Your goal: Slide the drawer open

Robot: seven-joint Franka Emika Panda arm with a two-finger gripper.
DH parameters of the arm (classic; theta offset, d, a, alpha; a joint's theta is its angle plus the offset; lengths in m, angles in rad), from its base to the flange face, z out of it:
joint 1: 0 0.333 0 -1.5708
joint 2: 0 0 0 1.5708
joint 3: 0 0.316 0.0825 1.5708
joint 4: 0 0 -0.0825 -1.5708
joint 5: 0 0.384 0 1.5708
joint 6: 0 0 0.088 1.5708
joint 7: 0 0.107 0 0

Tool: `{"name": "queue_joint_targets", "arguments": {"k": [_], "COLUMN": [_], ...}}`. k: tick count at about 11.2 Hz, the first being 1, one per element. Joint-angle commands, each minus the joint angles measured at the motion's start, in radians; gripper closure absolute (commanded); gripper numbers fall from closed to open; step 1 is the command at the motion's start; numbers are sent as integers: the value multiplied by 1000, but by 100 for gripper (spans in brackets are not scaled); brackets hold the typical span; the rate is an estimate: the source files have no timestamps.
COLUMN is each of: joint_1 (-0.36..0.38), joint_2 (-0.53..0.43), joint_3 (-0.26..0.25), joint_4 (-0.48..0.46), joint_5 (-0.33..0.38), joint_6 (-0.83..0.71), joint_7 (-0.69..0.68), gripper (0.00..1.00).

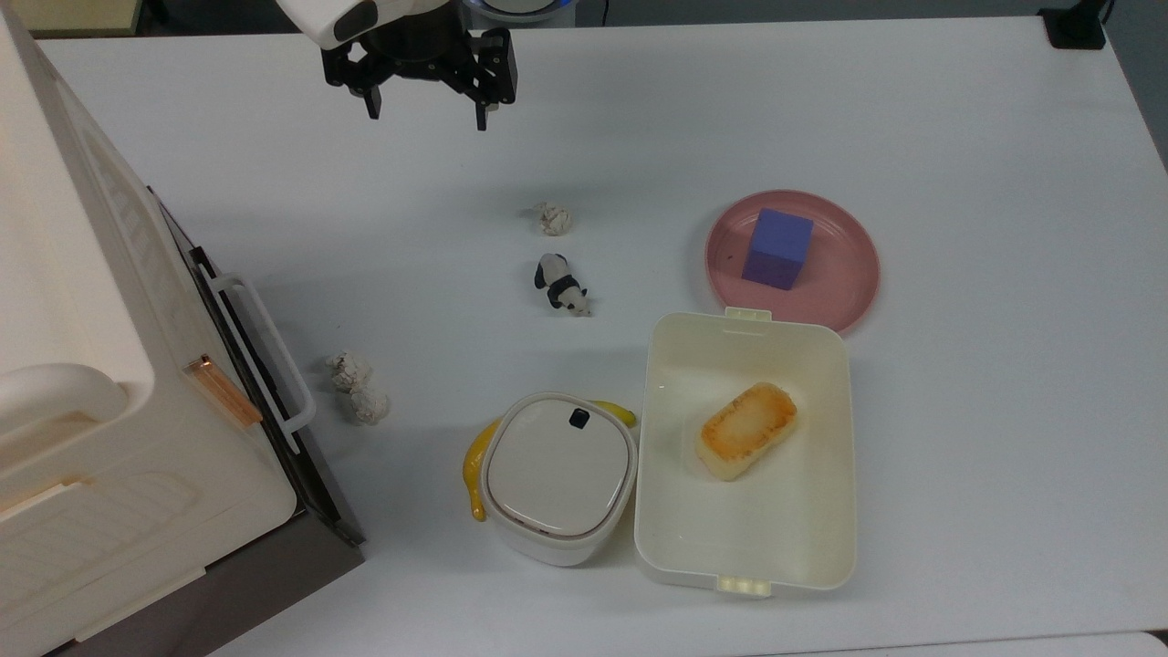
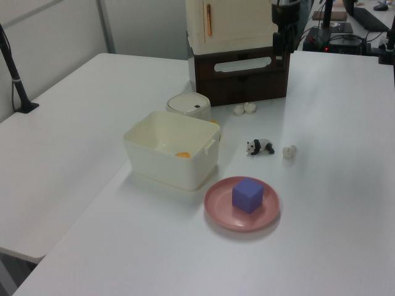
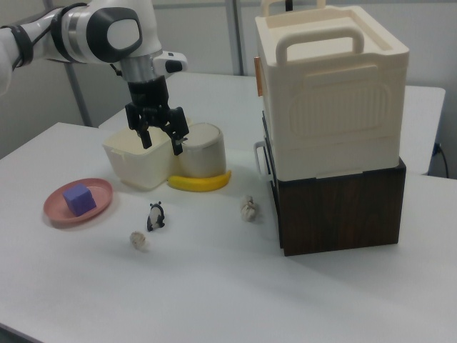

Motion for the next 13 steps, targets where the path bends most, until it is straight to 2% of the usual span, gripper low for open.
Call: {"name": "queue_joint_targets", "arguments": {"k": [1,10,13], "joint_1": [-6,-6,-8], "joint_2": [-2,6,18], "joint_3": [-4,-3,-16], "joint_4": [-34,-36,-36], "joint_5": [8,5,-4], "joint_6": [56,65,111], "joint_7": [-74,-102,-309], "gripper": [0,0,0]}}
